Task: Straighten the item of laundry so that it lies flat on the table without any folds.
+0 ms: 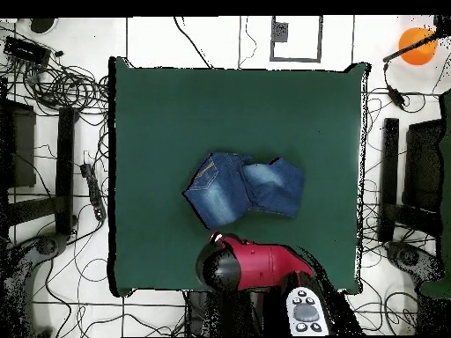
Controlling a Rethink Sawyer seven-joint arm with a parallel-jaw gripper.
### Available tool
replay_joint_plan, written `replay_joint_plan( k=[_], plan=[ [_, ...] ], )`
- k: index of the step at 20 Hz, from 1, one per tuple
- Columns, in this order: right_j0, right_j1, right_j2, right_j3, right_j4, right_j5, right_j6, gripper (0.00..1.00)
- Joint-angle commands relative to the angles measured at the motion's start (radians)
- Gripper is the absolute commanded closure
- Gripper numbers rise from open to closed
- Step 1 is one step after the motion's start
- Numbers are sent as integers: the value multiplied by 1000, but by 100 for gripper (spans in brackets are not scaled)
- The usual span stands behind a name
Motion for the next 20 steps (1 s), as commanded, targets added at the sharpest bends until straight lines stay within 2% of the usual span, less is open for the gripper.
replay_joint_plan(
  k=[1, 20],
  plan=[
    [-6, 50, 132, -85, 6, 125, -22, 0],
    [-21, 66, 148, -135, -7, 175, -51, 0]
  ],
)
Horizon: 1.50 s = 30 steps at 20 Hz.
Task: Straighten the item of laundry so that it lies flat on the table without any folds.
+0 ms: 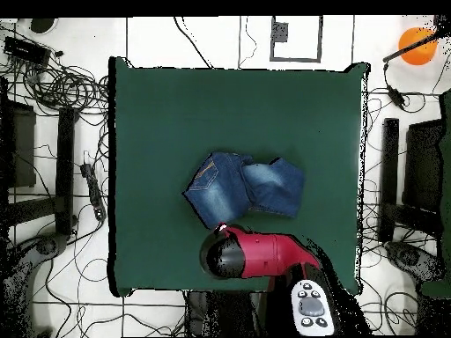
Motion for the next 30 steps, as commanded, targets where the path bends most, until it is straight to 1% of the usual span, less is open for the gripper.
replay_joint_plan(
  k=[1, 4, 6, 10, 12, 14, 20, 24, 30],
  plan=[
    [-15, 70, 144, -81, -9, 117, -54, 0],
    [-16, 77, 147, -95, -10, 122, -56, 0],
    [-23, 67, 156, -100, -4, 148, -67, 0],
    [-25, 7, 163, -103, 13, 230, -82, 0],
    [-25, -47, 167, -95, 25, 296, -95, 0],
    [-32, -74, 178, -95, 31, 335, -106, 0],
    [-56, -88, 204, -106, 17, 355, -106, 0],
    [-67, -114, 221, -100, 19, 383, -110, 0],
    [-64, -75, 222, -115, -6, 339, -80, 0]
  ],
)
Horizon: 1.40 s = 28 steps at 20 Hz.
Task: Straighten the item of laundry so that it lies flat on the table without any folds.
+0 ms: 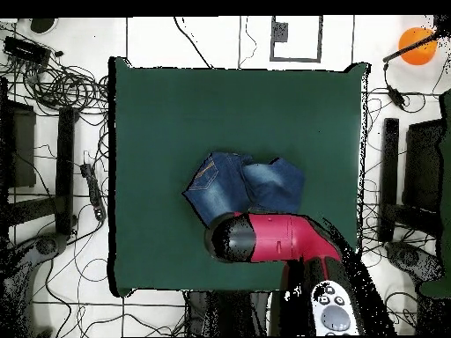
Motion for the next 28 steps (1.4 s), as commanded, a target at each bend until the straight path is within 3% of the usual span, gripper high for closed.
replay_joint_plan(
  k=[1, 17, 28],
  plan=[
    [-1, 47, 133, -39, -7, 39, -77, 0],
    [19, 146, 114, -76, -31, 6, -45, 0],
    [28, 144, 111, -69, -19, 18, -38, 0]
  ],
)
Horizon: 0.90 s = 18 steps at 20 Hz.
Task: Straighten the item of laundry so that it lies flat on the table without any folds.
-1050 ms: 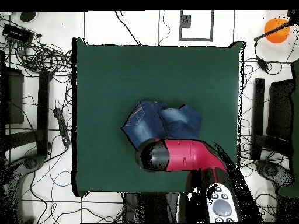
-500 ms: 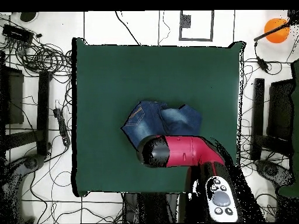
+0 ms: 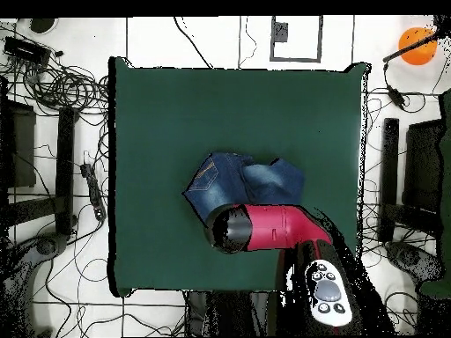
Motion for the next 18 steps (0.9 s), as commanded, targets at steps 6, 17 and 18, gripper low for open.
replay_joint_plan(
  k=[6, 17, 18],
  plan=[
    [15, 27, 113, -11, 1, 59, -48, 0],
    [43, -71, 84, 55, 3, 27, -4, 0],
    [43, -85, 84, 67, 7, 27, -3, 0]
  ],
)
